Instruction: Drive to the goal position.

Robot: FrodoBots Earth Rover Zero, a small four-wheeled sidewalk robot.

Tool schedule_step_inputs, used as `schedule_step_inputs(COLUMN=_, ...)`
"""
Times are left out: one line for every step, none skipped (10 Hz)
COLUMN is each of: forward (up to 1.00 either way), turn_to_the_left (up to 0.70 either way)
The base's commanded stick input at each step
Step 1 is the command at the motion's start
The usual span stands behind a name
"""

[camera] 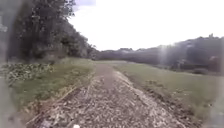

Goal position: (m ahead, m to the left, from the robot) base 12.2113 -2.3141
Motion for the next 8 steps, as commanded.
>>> schedule_step_inputs(forward=0.85, turn_to_the_left=0.0)
schedule_step_inputs(forward=0.85, turn_to_the_left=0.0)
schedule_step_inputs(forward=0.85, turn_to_the_left=0.0)
schedule_step_inputs(forward=0.85, turn_to_the_left=0.0)
schedule_step_inputs(forward=0.85, turn_to_the_left=0.0)
schedule_step_inputs(forward=0.85, turn_to_the_left=0.0)
schedule_step_inputs(forward=0.85, turn_to_the_left=-0.19)
schedule_step_inputs(forward=0.85, turn_to_the_left=-0.03)
